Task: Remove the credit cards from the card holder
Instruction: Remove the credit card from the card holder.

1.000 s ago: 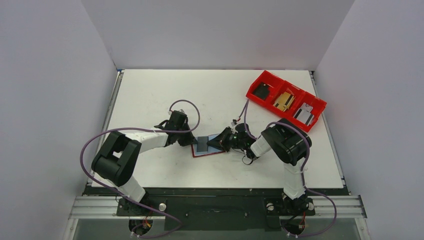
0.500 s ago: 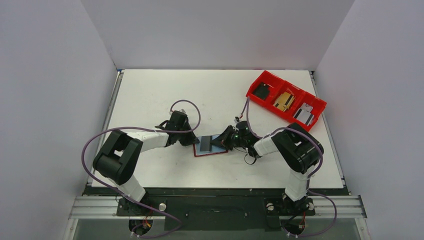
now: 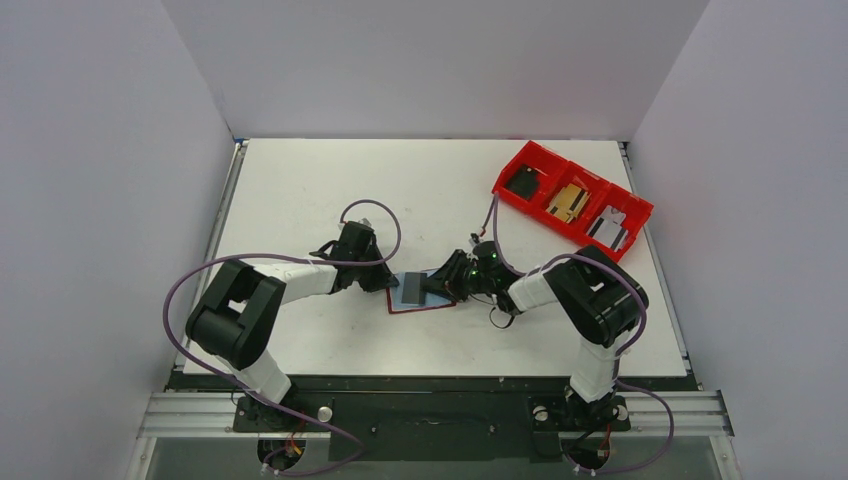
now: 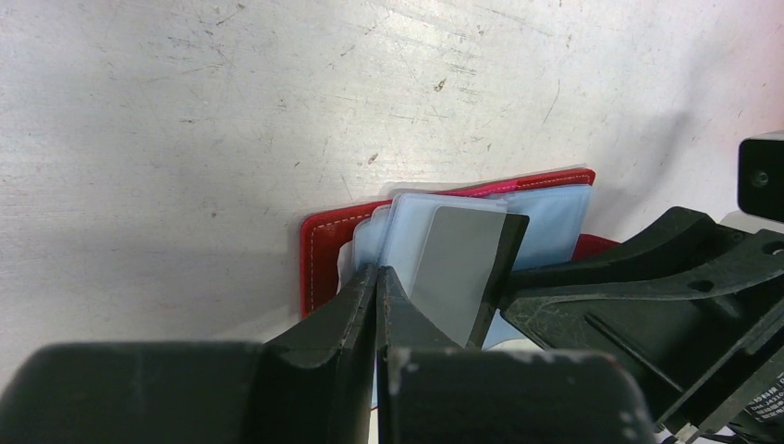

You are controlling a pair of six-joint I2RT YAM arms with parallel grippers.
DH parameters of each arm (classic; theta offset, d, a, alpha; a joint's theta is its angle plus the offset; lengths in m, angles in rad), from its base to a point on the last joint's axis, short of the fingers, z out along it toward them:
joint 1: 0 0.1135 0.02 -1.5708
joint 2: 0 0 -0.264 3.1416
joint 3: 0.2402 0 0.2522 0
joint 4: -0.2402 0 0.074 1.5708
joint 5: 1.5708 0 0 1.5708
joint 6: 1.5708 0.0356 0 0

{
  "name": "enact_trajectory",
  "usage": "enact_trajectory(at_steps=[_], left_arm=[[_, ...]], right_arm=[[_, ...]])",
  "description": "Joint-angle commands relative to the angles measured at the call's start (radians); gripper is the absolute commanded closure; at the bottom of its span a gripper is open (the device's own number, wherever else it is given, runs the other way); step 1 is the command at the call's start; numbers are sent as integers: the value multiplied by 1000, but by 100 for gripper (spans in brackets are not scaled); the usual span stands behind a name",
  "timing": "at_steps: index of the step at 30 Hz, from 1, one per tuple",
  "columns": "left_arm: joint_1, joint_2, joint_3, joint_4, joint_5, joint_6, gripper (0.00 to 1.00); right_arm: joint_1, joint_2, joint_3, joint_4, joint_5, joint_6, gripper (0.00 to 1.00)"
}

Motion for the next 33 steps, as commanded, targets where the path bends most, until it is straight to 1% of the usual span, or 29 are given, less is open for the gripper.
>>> enact_trajectory(at_steps=[1, 6, 14, 17, 22, 23, 26, 33], left_arm=[[-10, 115, -77, -183, -92, 44, 100], [-12, 116, -73, -182, -96, 45, 100], [-14, 117, -71, -178, -84, 47, 100], [-15, 116, -73, -179, -84, 46, 100], [-15, 112, -75, -182, -89, 44, 100], [-14, 112, -75, -184, -93, 44, 100], [-13, 105, -81, -191, -102, 41, 100], [-11, 92, -89, -204, -133, 34, 100]], right_arm=[[-5, -20, 22, 5, 8, -39, 74], [8, 13, 42, -1, -1, -40, 73], [23, 67, 63, 19, -5, -24, 75], [22, 76, 58, 40, -8, -14, 79], [15, 65, 43, 43, -8, -10, 99], [9, 61, 39, 43, -7, -9, 100], [-1, 33, 24, 36, 2, -20, 100], [-31, -42, 20, -58, 16, -75, 100]])
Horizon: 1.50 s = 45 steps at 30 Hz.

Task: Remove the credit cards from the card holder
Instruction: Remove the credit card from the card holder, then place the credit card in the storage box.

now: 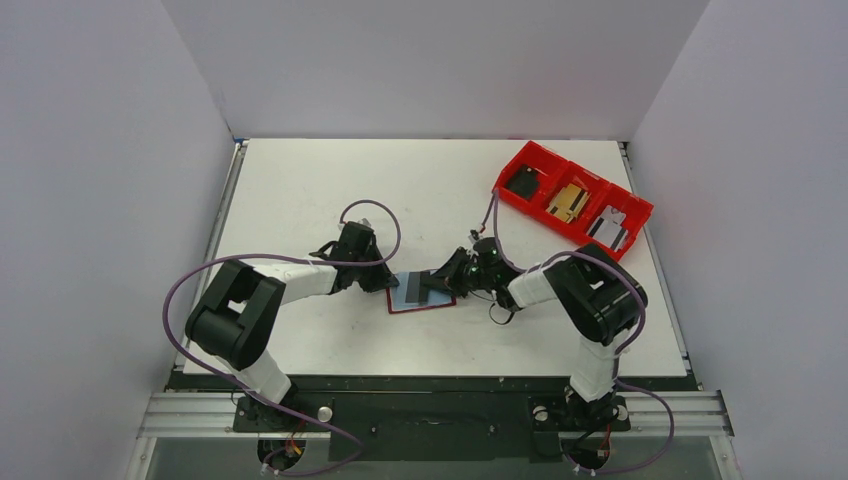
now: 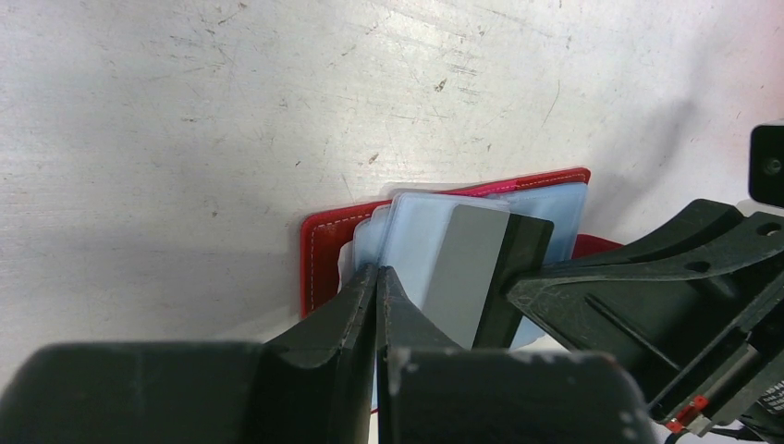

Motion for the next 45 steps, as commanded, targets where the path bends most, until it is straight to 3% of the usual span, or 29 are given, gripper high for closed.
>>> enact_trajectory(at_steps=[1, 14, 25, 33, 40, 45], left_arm=[[-11, 93, -85, -207, -133, 36, 100], [-16, 53, -61, -219, -125, 58, 100], [-39, -64, 109, -355, -119, 127, 100], [-41, -160, 198, -358, -78, 174, 100], [-40, -196, 279, -399, -45, 239, 67], [-32, -206, 312, -413, 2, 259, 59]], right_arm=[[-26, -71, -11, -90, 45, -70, 100], [-61, -173, 7, -275, 81, -181, 100], [-69, -271, 59, -401, 105, -222, 100], [-93, -334, 138, -514, 107, -249, 100], [-154, -403, 198, -597, 115, -254, 100], [-225, -435, 252, -658, 136, -247, 100]])
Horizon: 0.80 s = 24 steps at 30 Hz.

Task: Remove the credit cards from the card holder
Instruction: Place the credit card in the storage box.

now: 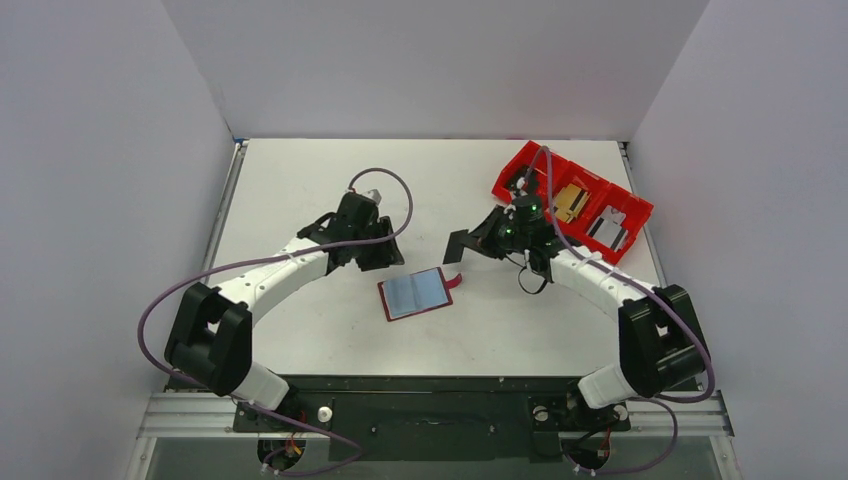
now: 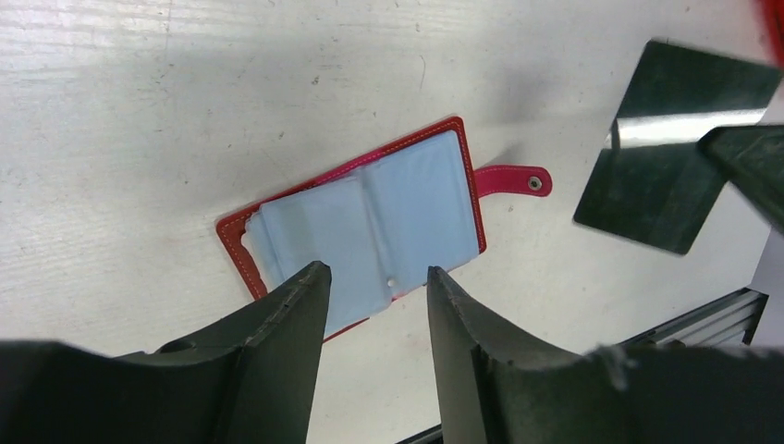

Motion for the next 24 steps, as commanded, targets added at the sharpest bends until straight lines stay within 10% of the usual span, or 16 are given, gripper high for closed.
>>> enact_trajectory(at_steps=[1, 24], left_arm=[[4, -30, 55, -31, 56, 47, 58], [51, -86, 89, -150, 89, 114, 51]], right_arm=[[-67, -53, 85, -42, 37, -6, 100], [-403, 520, 789, -278, 194, -141, 100]])
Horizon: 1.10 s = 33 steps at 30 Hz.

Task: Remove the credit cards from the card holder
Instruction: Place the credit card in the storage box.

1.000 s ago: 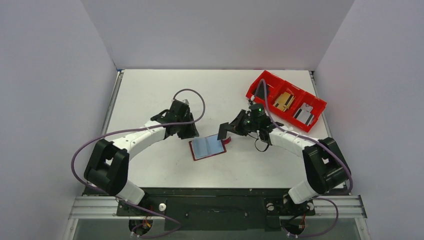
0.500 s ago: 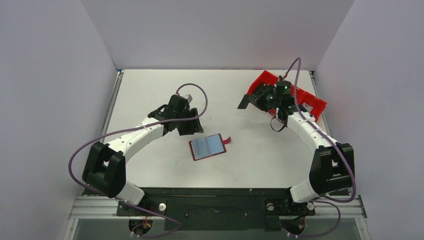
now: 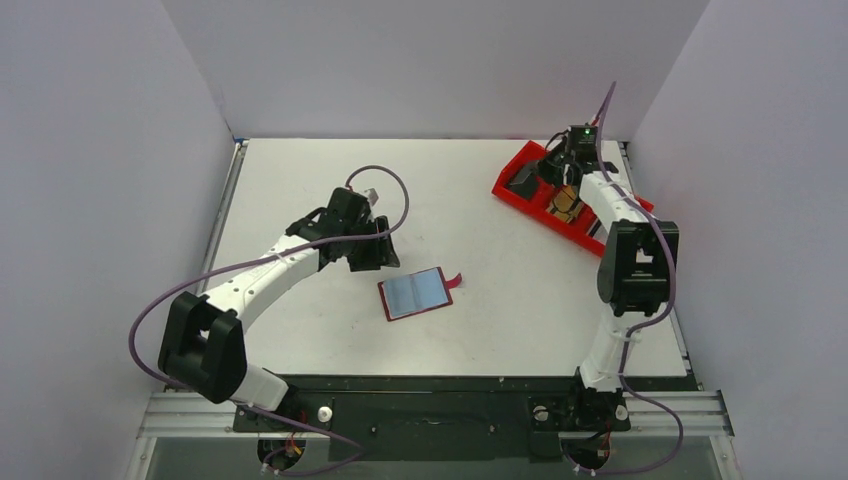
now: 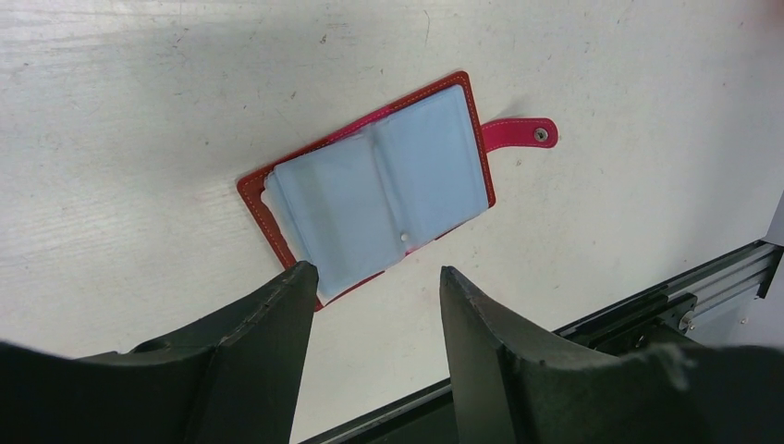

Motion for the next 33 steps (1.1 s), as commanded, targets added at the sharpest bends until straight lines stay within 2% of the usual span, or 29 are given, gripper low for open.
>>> enact_trajectory(at_steps=[1, 10, 17, 22, 33], left_arm=[[16, -52, 42, -21, 8, 24, 51], [30, -55, 60, -54, -5, 23, 50], [34, -50, 78, -76, -19, 27, 50], [36, -44, 86, -84, -20, 30, 50], [39, -38, 83, -76, -19, 27, 50]], right_arm=[[-12, 94, 136, -57, 21, -46, 100], [-12, 290, 325, -83, 12, -34, 100], [-12, 373, 419, -113, 14, -29, 100], [-12, 375, 430, -126, 23, -36, 82], [-12, 315, 463, -215, 64, -55, 67]])
